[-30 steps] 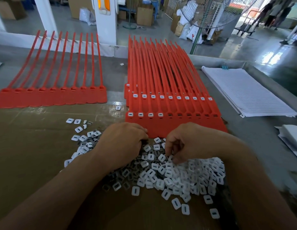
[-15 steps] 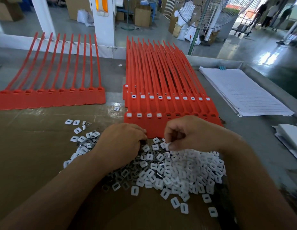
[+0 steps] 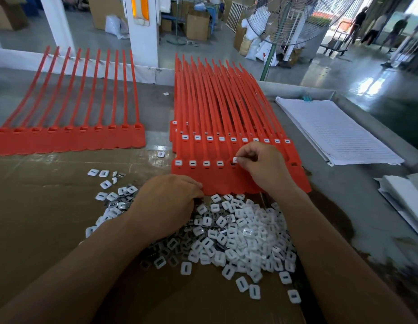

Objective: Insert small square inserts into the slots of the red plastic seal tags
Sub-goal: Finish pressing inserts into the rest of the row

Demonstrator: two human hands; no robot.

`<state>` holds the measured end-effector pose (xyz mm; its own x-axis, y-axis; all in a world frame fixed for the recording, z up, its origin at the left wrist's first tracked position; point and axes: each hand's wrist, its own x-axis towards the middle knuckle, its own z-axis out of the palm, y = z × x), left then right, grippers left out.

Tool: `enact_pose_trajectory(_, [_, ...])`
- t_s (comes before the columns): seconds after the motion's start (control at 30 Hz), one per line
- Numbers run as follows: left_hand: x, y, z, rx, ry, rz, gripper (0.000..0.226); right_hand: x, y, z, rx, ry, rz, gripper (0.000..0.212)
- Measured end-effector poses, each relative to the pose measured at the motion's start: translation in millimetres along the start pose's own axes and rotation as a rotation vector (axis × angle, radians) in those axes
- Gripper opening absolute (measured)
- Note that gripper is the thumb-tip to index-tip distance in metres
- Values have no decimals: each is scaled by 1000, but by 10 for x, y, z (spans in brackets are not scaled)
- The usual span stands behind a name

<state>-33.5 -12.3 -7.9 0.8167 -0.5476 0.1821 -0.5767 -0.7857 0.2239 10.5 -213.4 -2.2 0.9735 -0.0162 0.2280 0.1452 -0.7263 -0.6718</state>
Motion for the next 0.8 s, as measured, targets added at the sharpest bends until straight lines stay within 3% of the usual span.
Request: enact_pose_trajectory(0.8, [9,6,-14,-11,14,5,39,101,56,50,-160,-95,26,13])
